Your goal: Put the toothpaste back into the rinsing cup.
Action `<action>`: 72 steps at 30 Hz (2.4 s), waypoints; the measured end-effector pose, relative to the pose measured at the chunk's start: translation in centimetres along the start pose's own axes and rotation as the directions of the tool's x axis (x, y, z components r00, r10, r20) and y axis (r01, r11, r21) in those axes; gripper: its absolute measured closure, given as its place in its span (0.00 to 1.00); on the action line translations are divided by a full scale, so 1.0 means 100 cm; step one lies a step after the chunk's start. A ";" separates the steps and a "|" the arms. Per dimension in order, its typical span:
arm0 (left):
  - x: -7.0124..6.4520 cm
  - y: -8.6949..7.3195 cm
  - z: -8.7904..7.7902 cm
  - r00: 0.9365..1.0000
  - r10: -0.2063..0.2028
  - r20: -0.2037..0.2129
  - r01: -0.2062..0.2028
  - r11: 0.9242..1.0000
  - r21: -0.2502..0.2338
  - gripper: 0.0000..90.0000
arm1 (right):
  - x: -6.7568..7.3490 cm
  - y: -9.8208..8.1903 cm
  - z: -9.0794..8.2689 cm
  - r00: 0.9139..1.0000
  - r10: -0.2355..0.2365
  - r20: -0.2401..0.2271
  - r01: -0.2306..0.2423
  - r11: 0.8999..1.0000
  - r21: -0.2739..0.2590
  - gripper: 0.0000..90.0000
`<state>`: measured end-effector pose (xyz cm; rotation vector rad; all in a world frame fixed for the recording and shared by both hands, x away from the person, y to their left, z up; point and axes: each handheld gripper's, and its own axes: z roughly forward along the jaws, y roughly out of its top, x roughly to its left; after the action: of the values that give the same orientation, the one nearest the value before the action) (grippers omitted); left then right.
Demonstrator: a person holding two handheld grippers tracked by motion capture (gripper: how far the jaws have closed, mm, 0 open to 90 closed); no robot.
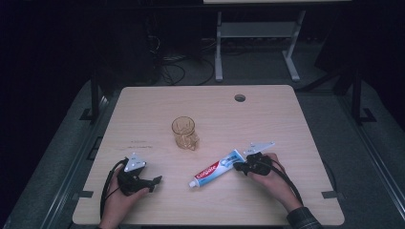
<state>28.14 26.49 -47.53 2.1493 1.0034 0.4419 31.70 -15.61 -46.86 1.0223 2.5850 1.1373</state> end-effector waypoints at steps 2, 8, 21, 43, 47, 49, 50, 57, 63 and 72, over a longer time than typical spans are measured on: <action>0.000 0.000 0.000 1.000 0.000 0.000 0.000 1.000 0.000 0.15 | 0.000 0.001 0.001 1.000 0.000 0.002 0.000 1.000 0.002 1.00; 0.000 0.000 0.000 1.000 0.000 0.000 0.000 1.000 0.000 0.15 | -0.002 0.005 0.002 1.000 0.003 0.023 -0.003 1.000 0.000 1.00; 0.000 0.000 0.000 1.000 0.001 0.001 -0.001 1.000 0.001 0.15 | -0.009 0.020 0.015 0.999 0.023 0.043 -0.023 1.000 -0.010 1.00; -0.001 0.001 0.001 1.000 0.000 0.002 0.000 1.000 -0.001 0.15 | -0.016 0.035 0.039 0.996 0.086 0.033 -0.085 0.996 -0.034 1.00; -0.001 0.001 0.001 1.000 0.001 0.003 -0.001 1.000 0.000 0.16 | -0.014 0.037 0.043 0.995 0.094 0.020 -0.093 0.995 -0.038 1.00; -0.001 0.001 0.001 1.000 0.001 0.003 -0.001 1.000 0.000 0.15 | -0.013 0.038 0.044 0.996 0.093 0.017 -0.092 0.995 -0.039 1.00; -0.001 0.001 0.001 1.000 0.002 0.004 -0.002 1.000 0.000 0.15 | -0.012 0.038 0.045 0.996 0.089 0.015 -0.088 0.995 -0.041 1.00; -0.001 0.001 0.001 1.000 0.004 0.006 -0.004 1.000 -0.001 0.16 | -0.002 0.043 0.034 0.998 0.063 0.011 -0.063 0.996 -0.065 1.00; -0.001 0.001 0.001 1.000 0.004 0.005 -0.004 1.000 0.000 0.16 | 0.029 0.054 0.021 0.998 -0.005 -0.056 0.000 0.995 -0.095 1.00; -0.002 0.001 0.001 1.000 0.007 0.007 -0.007 1.000 0.001 0.16 | 0.068 0.059 0.042 0.985 -0.082 -0.152 0.075 0.996 -0.056 1.00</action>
<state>28.12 26.29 -47.52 2.1539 0.9931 0.4369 31.26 -5.88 -44.81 0.8448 2.6719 1.3029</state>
